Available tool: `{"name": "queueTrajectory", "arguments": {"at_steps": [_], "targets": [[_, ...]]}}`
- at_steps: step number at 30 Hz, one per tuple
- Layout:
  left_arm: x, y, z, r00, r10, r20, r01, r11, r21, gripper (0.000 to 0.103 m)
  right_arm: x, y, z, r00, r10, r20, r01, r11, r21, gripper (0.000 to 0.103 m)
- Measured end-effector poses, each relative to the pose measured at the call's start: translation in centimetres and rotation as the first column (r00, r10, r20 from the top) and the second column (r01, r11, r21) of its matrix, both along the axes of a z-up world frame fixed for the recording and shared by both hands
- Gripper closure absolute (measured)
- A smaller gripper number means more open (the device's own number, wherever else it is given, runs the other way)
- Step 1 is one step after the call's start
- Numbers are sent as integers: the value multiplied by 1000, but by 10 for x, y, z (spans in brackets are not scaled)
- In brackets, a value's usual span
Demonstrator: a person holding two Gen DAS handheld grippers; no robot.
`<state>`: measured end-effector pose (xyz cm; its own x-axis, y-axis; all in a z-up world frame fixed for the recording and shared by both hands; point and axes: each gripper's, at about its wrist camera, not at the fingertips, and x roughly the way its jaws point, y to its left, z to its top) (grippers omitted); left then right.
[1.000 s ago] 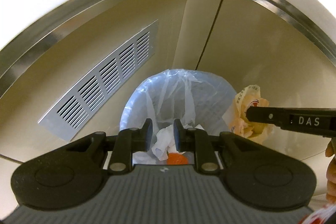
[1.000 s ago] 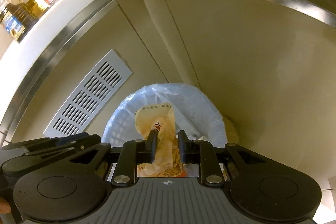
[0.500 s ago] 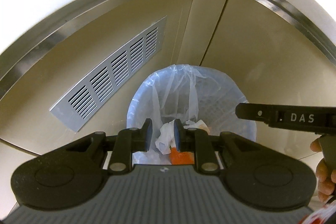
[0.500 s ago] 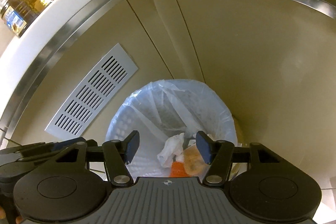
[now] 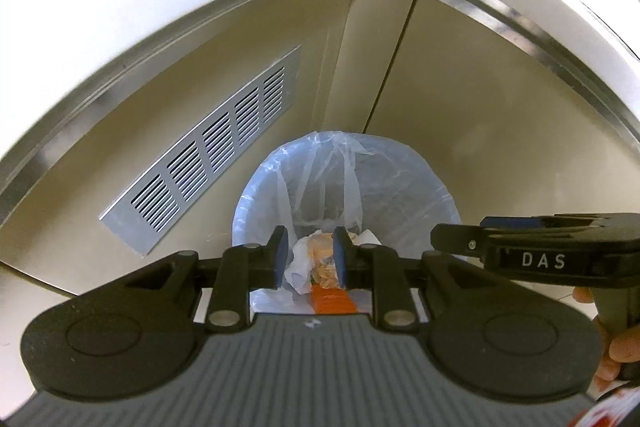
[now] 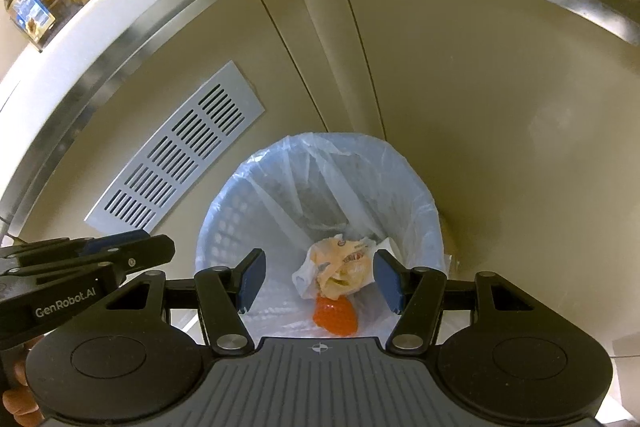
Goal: Collect trash
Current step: 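Raise both open tools from the bin back over the countertop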
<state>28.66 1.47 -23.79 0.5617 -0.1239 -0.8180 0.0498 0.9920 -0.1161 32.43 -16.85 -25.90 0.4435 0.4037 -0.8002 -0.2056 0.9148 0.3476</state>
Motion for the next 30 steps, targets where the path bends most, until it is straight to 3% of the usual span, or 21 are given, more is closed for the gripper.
{"name": "queueTrajectory", "arguments": {"at_steps": [21,30], "targets": [[-28,-5,79,996,-80,38,80,997,-1,77,-35,-9,90,996,0,91,0,1000,2,43],[-42,-5,122,984,-113,136,115,993,-13,75,-53,-16,129,986,-34,164,33,999,11,43]]}}
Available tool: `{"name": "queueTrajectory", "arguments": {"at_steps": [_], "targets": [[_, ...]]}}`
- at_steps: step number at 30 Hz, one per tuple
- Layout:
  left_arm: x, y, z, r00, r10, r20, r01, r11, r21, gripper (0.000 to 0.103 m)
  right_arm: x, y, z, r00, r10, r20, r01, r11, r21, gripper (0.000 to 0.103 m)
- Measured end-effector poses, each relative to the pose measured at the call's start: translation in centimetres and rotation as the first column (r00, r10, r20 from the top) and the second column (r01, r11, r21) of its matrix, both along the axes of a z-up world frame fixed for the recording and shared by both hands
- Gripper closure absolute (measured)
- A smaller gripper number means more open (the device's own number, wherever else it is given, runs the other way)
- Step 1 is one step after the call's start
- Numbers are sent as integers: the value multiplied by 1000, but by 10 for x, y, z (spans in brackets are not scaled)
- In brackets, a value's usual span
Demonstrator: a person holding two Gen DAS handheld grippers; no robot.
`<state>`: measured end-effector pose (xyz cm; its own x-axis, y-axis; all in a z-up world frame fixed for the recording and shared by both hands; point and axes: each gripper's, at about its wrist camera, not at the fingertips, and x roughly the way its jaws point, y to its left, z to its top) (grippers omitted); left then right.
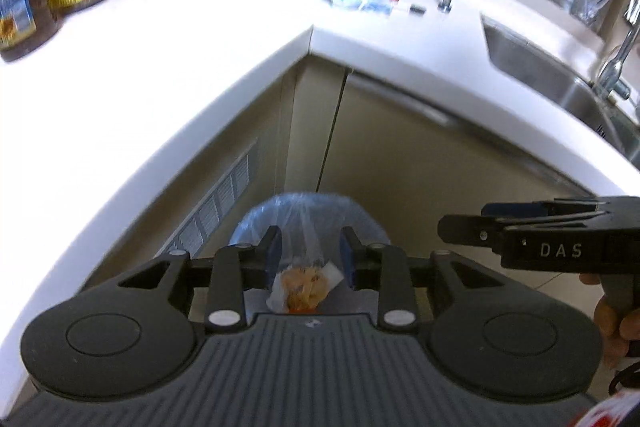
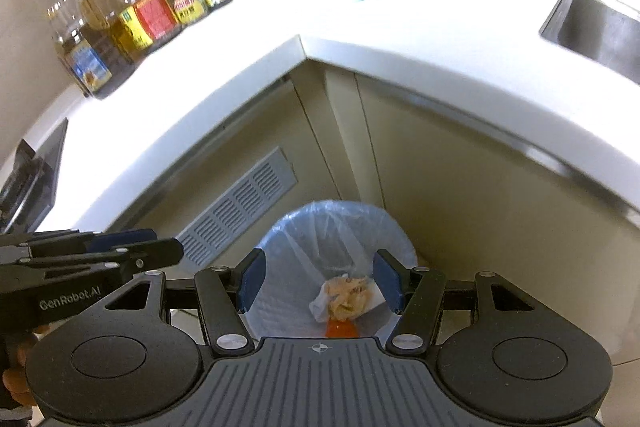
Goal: Collect trash
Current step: 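Raise both open tools from the bin back over the countertop, then lower the left tool onto the blue face mask and close on it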
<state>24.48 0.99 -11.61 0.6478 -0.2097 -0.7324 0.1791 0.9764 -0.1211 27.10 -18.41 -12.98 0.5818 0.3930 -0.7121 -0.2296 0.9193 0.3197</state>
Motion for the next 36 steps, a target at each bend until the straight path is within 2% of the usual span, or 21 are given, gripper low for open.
{"name": "queueTrajectory", "arguments": {"at_steps": [9,16,23,27,36], "targets": [[8,-4,37,994,5,112,-4,1000,-7,69,-1,-26,31,994,-66,88,65,998,17,43],[34,-16,53,986,26,166,-26,1000,-3,66,23,-55,47,987,-83,141,80,996,23,43],[76,-44,61,979,79,189,-80,997,1,61,79,-85,56,982,-33,185,30,999,19,43],[109,-70,64,974,84,209,-90,996,21,55,117,-100,59,979,0,203,-6,1000,26,43],[189,-120,60,967,80,240,-98,993,65,50,198,-130,56,974,64,219,-69,998,14,43]]}}
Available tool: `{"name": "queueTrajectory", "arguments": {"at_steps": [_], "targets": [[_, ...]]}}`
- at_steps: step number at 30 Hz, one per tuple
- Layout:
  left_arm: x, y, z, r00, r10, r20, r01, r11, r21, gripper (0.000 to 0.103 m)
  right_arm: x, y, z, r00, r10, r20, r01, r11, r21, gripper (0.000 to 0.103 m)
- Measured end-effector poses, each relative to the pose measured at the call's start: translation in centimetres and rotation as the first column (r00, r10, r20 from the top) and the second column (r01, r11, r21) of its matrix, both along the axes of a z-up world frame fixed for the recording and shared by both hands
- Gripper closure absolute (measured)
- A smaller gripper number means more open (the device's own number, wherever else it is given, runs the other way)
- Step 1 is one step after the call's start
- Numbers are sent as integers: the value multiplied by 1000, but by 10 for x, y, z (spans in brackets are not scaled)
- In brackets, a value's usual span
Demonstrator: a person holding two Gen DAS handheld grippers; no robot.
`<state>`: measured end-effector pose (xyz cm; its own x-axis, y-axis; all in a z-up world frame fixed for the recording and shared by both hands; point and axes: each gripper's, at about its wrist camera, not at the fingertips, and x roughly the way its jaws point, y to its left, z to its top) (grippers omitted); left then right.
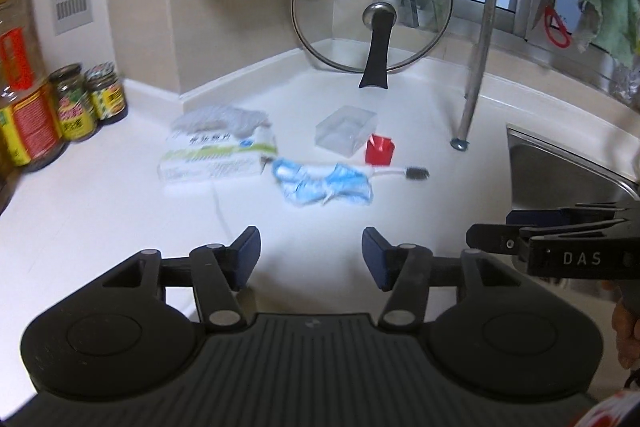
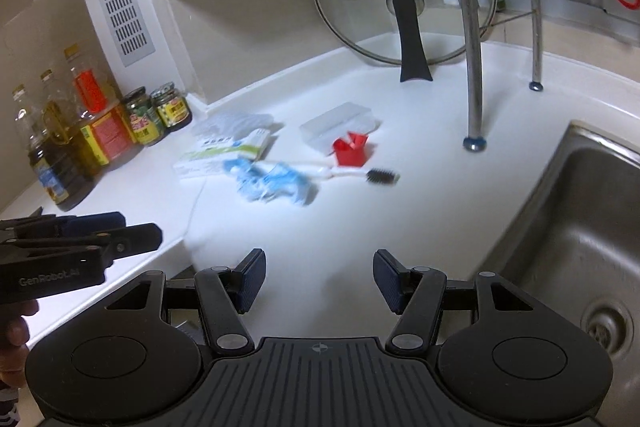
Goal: Collect trash
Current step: 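Lower the left tool onto the blue face mask and close on it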
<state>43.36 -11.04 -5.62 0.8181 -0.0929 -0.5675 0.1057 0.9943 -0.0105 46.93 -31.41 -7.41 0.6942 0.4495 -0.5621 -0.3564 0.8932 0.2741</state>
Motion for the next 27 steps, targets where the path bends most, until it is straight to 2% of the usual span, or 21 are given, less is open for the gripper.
{"name": "queueTrajectory", "arguments": {"at_steps": [8,14,22,27], "targets": [[54,-26,-11,1000,-9,11,8,998,55,49,55,-15,-6,1000,22,8,-22,1000,-2,43],[85,-43,-22,1000,-30,10,28,992,122,44,77,-21,-13,1000,21,-16,-20,1000,20,43],[112,-66,-45,992,-125,-33,129,959,251,45,91,-34,-26,997,-8,-73,11,999,40,43],[126,-65,-58,991,-115,-71,130,958,257,54,95,-38,-29,996,-23,-88,27,999,46,43]]}}
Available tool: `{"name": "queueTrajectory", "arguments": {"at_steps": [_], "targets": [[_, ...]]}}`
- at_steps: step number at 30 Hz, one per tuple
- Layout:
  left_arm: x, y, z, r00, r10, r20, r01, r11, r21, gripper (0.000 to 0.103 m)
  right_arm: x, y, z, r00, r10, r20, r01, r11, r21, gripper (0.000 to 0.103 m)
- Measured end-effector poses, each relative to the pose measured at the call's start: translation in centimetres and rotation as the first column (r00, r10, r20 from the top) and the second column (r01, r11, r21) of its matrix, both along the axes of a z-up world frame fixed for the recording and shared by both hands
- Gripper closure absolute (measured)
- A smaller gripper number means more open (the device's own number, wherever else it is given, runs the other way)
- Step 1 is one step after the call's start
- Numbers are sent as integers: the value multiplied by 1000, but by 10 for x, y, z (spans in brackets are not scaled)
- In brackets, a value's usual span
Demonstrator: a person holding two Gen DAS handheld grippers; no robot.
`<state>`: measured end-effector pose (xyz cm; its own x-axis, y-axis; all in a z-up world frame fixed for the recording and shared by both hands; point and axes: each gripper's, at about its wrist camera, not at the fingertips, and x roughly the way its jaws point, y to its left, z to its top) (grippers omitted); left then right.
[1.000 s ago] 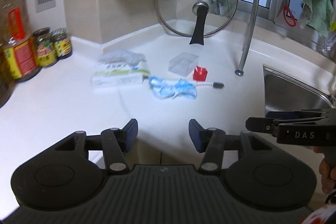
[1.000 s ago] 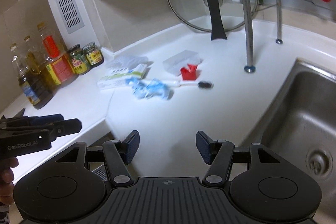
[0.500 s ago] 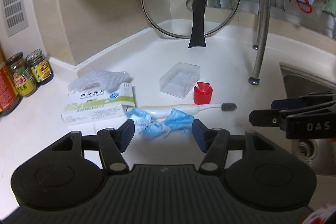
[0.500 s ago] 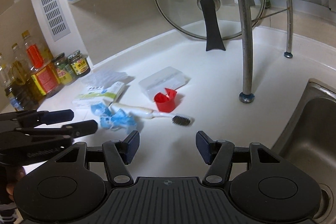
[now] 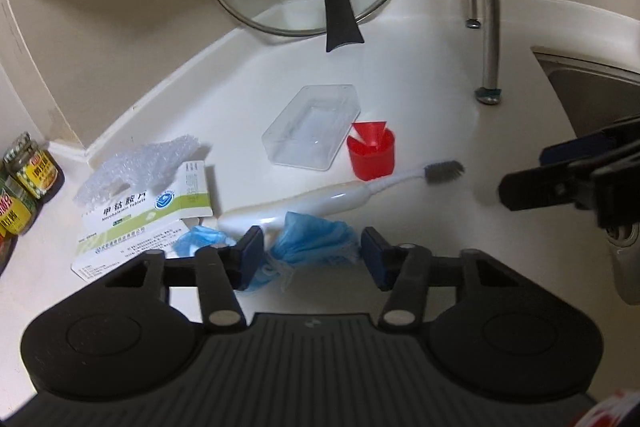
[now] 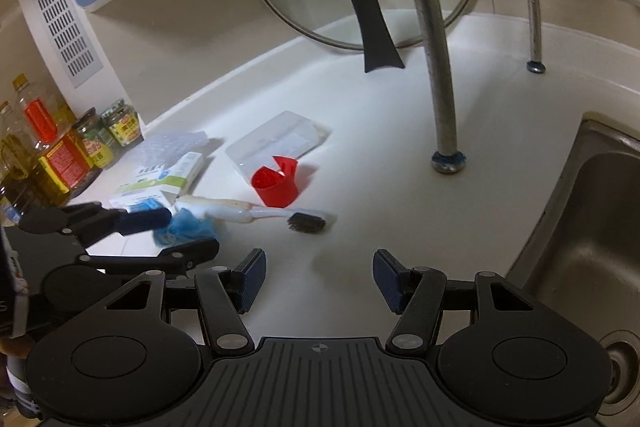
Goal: Collect trash
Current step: 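Lower the left tool onto the blue face mask and close on it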
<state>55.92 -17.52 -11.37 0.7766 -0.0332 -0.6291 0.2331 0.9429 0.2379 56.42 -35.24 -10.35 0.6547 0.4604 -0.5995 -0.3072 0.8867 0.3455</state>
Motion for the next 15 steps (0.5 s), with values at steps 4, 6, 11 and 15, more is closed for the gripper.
{"name": "queueTrajectory", "arguments": {"at_steps": [4,6,11,15], "targets": [[6,3,1,1000,-1,-7,1,1000,-18,61,3,-1,-2,1000,-5,-8,5,1000,1,43],[7,4,2,1000,-9,-10,8,1000,-24,65,4,-1,-4,1000,-6,-12,6,1000,2,43],[8,4,2,1000,-15,-4,15,999,-37,79,6,2,-4,1000,-4,-14,4,1000,2,43],[9,4,3,1000,-7,5,7,1000,-26,85,8,5,-5,1000,-1,-14,1,1000,0,43]]}}
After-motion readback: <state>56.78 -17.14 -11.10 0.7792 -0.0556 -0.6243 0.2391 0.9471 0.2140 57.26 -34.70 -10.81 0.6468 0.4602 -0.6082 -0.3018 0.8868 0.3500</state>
